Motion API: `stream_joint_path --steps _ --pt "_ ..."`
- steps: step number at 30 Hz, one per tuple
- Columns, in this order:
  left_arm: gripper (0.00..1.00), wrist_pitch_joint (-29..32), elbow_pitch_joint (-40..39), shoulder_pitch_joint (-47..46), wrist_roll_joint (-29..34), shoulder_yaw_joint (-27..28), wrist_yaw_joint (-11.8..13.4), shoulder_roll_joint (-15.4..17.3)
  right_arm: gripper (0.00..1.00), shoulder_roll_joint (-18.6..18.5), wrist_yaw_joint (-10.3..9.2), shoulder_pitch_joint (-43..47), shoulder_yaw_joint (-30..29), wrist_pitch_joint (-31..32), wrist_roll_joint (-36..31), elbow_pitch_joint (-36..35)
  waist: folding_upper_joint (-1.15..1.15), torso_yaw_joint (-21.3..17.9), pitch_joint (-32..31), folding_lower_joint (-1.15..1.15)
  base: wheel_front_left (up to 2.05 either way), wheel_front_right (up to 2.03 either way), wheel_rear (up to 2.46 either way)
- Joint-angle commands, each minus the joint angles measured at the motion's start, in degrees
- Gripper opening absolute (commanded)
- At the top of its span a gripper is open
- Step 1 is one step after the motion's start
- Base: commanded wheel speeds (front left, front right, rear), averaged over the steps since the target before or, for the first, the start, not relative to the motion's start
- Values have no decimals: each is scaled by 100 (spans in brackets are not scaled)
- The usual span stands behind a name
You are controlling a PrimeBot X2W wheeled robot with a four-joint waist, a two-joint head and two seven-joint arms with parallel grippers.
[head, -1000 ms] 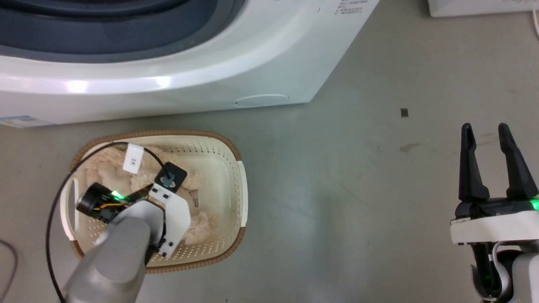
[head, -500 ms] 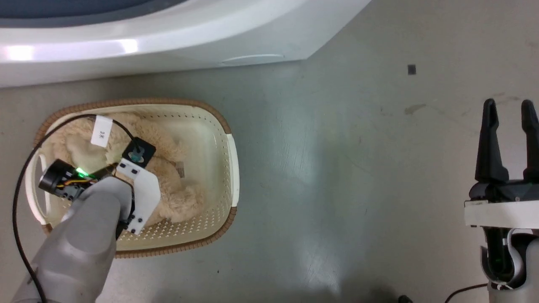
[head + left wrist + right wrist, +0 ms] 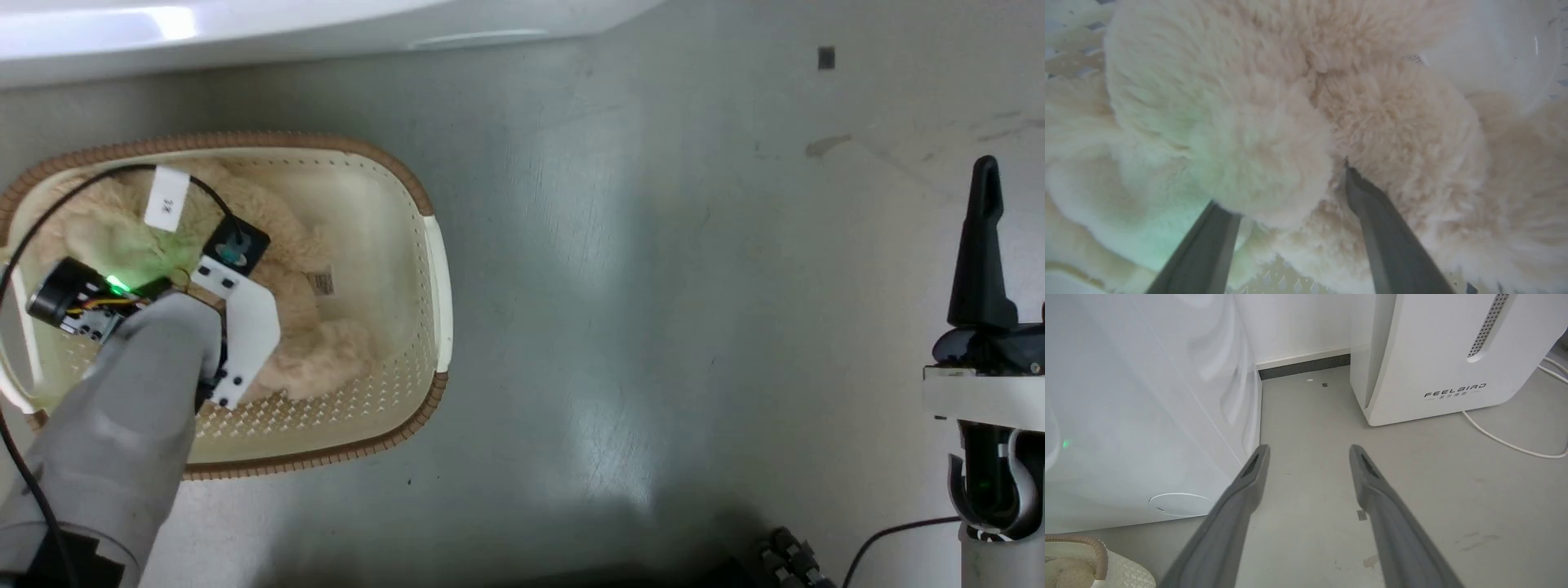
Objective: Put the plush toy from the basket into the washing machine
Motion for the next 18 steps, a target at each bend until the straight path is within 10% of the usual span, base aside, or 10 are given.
stream_joint_path --steps 1,3,4,5,6,18 --pt "100 15 156 -121 -27 -70 29 47 100 -3 -5 -143 -34 -53 88 -41 0 -5 88 -1 0 0 0" --pt "100 14 276 -208 -55 -138 26 50 100 -3 -5 -185 -55 -77 111 -49 0 -6 178 -1 0 0 0" --pt "74 10 338 -251 -86 -158 15 54 100 -3 -5 -206 -64 -89 121 -51 0 -6 221 -1 0 0 0" --pt "11 24 399 -296 -101 -192 10 55 100 -3 -5 -225 -74 -101 131 -52 0 -6 258 -1 0 0 0" --pt "0 48 459 -343 -104 -239 -4 61 100 -3 -5 -243 -82 -113 140 -53 0 -7 291 -1 0 0 0" --pt "0 35 904 -640 -285 -507 -91 71 100 -4 -5 -351 -151 -201 180 -29 0 -21 387 -1 0 0 0"
